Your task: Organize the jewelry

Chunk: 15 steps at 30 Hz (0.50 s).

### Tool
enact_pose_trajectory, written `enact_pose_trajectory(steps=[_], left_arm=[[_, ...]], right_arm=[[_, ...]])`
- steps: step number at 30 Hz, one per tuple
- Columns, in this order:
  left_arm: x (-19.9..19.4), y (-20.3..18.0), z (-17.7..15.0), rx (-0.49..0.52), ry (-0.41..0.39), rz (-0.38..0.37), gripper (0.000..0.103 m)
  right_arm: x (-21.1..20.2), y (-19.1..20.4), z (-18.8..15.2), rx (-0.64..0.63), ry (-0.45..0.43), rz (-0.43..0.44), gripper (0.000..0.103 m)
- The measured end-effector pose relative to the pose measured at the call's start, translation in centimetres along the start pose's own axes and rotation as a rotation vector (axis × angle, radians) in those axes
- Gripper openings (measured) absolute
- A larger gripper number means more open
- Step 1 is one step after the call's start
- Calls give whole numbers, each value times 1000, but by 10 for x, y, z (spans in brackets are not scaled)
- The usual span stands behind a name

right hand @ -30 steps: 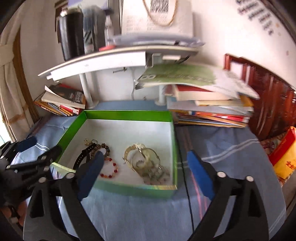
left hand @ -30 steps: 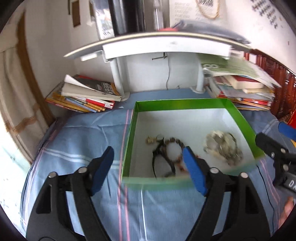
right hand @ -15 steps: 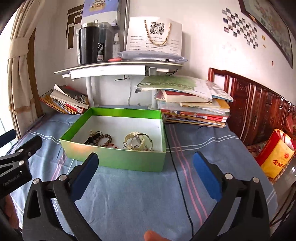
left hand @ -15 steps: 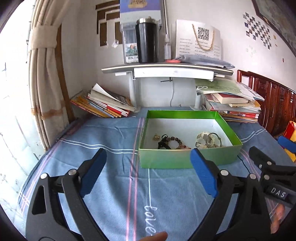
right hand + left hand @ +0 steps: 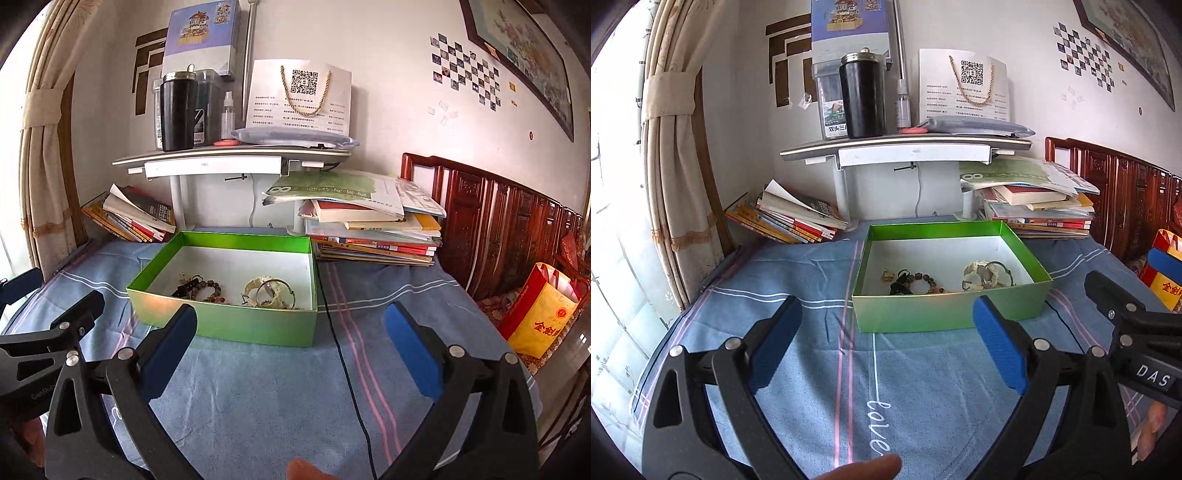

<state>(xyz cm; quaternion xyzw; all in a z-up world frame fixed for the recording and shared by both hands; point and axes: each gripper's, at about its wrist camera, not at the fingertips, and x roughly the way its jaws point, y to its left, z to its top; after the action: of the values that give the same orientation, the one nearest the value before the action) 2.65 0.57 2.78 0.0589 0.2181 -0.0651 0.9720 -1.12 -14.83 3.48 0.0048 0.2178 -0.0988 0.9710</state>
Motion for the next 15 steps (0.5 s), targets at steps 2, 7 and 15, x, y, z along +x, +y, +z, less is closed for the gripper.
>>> enact_pose_trajectory(steps=[2, 7, 15], left_arm=[[-1, 0, 0, 0, -2, 1, 94], [-3, 0, -1, -5, -4, 4, 95], [-3, 1, -2, -2, 0, 3, 96]], right_arm=[[0, 0, 0, -1, 2, -2, 100], [0, 0, -1, -4, 4, -4, 100], [2, 0, -4, -9, 16, -4, 100]])
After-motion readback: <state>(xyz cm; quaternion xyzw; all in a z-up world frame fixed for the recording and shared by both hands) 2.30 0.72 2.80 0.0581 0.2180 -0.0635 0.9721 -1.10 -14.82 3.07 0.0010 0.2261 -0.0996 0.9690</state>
